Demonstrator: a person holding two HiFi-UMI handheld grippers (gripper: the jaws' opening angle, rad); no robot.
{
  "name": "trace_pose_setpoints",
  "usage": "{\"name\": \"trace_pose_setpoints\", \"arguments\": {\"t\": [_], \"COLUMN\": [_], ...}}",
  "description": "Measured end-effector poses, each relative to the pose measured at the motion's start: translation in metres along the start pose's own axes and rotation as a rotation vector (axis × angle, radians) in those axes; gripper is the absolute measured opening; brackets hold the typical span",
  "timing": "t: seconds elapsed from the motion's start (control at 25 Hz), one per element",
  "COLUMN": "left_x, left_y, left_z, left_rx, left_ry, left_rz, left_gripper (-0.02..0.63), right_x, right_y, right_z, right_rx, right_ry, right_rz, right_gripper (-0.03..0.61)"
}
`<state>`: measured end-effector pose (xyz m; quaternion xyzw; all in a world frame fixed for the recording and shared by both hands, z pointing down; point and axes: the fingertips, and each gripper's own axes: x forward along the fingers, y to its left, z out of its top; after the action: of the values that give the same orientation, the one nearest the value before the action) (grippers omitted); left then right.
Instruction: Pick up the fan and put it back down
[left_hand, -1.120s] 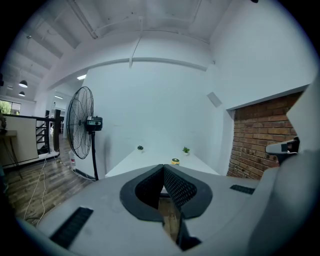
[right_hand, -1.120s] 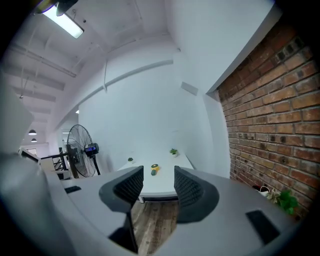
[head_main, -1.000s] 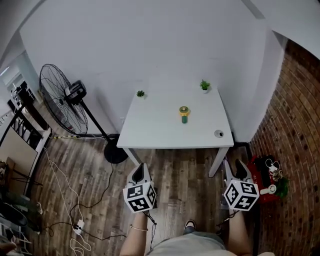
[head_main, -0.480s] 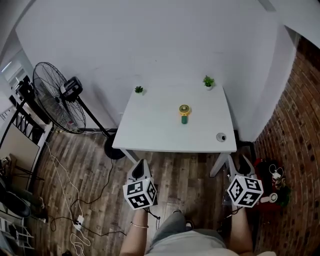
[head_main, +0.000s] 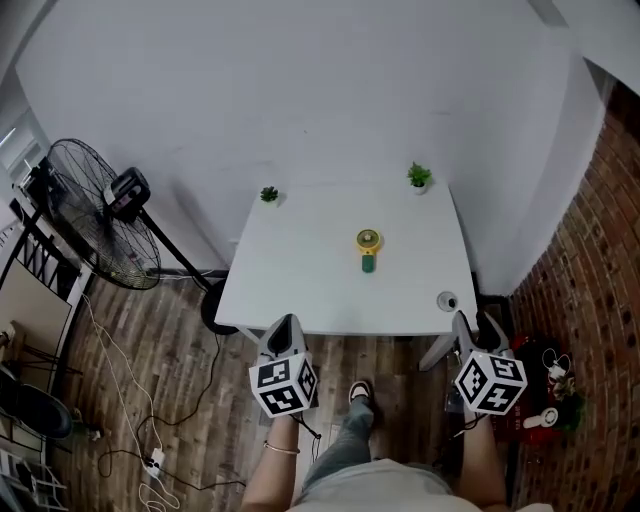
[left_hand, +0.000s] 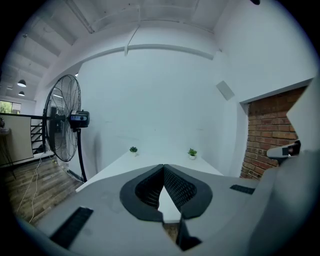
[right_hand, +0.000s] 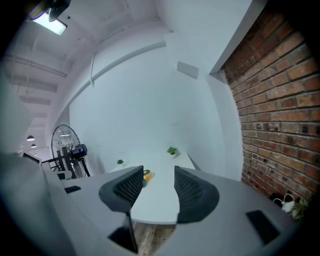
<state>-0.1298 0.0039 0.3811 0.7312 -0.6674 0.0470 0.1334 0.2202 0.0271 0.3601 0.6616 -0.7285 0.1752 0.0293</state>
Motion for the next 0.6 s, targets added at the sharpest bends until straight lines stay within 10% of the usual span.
{"name": "trace_pose_setpoints", "arguments": {"t": [0.6], "left_x": [0.19], "left_y": [0.032], "left_z": [0.081], "left_rx": [-0.005], "left_ry": [-0.035], "left_rz": [-0.048], "left_gripper": [0.012], "right_x": [0.172], "right_y": [0.015], "right_z": [0.083], "right_rx": [-0.033], "right_ry": [-0.04], "right_rz": [-0.038], "right_gripper": [0.195]}}
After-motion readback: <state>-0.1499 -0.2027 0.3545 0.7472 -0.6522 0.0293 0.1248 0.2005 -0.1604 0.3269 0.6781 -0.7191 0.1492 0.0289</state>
